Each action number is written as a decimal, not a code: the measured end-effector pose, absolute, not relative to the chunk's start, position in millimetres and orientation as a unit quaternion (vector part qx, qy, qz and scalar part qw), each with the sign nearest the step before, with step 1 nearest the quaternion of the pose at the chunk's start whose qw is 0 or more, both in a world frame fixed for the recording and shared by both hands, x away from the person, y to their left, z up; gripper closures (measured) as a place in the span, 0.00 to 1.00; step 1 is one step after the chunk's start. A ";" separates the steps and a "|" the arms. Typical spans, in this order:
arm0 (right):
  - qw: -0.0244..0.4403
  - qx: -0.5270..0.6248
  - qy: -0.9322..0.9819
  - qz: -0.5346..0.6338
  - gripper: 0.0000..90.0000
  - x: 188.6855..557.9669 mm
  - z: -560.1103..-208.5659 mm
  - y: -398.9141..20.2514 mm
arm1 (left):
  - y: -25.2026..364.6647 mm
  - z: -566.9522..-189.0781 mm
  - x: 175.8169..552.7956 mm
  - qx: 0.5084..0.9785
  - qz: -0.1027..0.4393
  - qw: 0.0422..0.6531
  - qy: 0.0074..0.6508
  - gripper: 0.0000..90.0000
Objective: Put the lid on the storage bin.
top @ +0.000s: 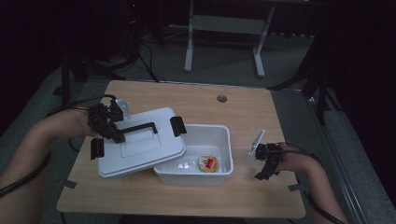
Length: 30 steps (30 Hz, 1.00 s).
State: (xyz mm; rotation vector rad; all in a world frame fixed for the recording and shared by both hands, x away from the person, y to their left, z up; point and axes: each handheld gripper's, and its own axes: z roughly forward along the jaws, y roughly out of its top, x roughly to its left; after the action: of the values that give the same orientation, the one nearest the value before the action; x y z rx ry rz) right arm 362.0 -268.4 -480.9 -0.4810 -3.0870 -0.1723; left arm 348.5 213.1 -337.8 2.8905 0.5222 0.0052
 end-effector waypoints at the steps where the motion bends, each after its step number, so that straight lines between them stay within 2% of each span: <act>1: 0.006 -0.154 -0.987 -0.055 0.18 362.0 -481.0 -268.6 | 207.9 -337.8 350.5 0.980 0.002 0.102 0.172 0.93; 16: 0.003 -0.156 -0.986 -0.060 0.18 359.5 -481.8 -274.4 | 128.7 -334.5 369.8 0.990 0.007 0.102 0.099 0.93; 30: 0.004 -0.157 -0.986 -0.060 0.18 357.9 -483.6 -274.4 | 74.7 -345.1 375.3 0.994 -0.001 0.097 0.049 0.93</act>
State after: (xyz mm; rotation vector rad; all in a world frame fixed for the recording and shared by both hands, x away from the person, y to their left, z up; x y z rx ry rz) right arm 357.9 -274.4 -483.6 -0.4905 -3.0886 -0.1881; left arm 375.3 74.7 -345.1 2.9443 0.1461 -0.0040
